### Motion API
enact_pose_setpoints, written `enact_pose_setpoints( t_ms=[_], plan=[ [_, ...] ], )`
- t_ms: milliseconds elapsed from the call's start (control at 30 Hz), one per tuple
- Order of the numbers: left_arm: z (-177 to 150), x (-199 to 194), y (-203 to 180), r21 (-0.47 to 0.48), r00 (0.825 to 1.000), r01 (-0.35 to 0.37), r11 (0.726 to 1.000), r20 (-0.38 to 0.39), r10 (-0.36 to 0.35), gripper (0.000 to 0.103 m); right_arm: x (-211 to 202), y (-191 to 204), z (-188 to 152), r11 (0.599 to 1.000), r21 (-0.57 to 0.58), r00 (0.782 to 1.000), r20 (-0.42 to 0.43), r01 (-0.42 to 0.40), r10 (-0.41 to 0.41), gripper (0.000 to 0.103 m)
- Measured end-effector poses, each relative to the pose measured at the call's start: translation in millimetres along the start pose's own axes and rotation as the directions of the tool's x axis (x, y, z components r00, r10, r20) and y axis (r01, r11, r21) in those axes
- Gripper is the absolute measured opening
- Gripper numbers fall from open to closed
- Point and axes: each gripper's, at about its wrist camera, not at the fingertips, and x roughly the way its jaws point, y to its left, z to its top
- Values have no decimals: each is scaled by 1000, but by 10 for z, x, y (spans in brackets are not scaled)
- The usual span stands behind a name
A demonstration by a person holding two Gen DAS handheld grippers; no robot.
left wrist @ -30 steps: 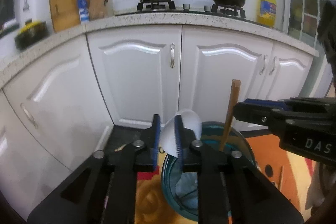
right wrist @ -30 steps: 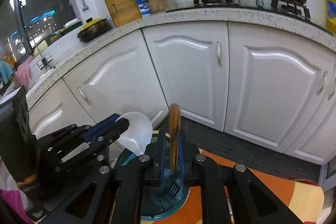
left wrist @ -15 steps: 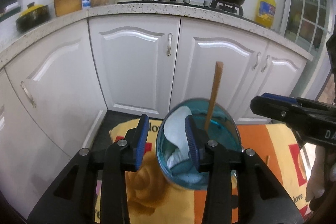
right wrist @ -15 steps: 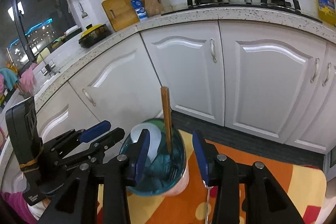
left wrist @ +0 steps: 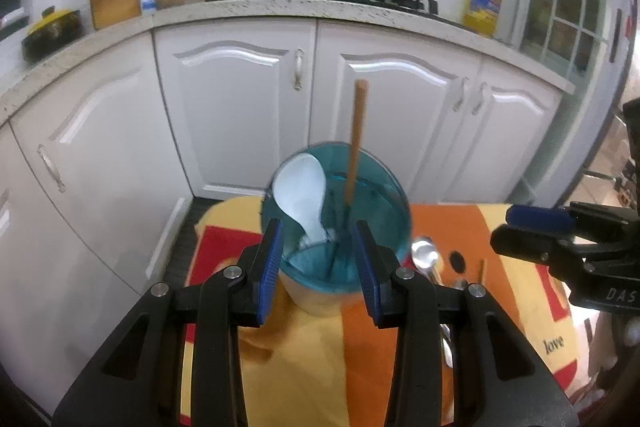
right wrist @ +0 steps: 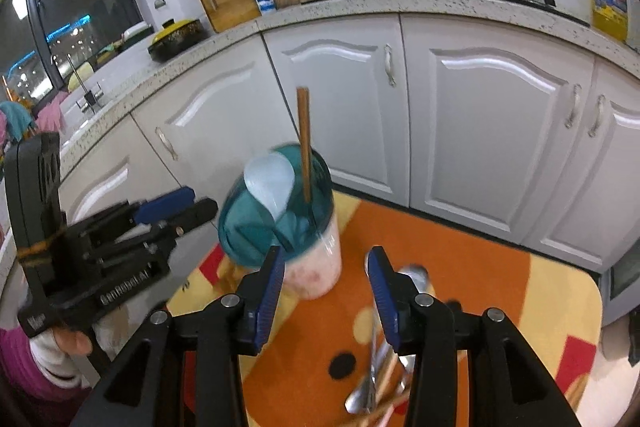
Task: Organize utensils
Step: 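Move the right tool to the wooden chopsticks and grasp one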
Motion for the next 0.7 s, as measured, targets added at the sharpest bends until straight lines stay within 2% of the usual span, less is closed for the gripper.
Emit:
enact_pose_setpoints(
  t_ms=[233,467,533,700],
  plan=[
    [-238,-43,-196,38,992,110,993,-72,-107,35,-159,-230,-474,999,11,994,-95,53,-52,42],
    [-482,19,-430,80,970,198,977,-158,-184,35,-202,-452,-996,995,58,977,-204,81,-67,42],
    [-553,71,-491,83,959,225,971,-194,-205,35,-170,-511,-1140,993,90,970,-234,82,-59,42],
    [-656,170,-550,68,941,253,965,-248,-229,35,-81,-614,-1372,983,164,960,-279,87,-38,42]
  ],
)
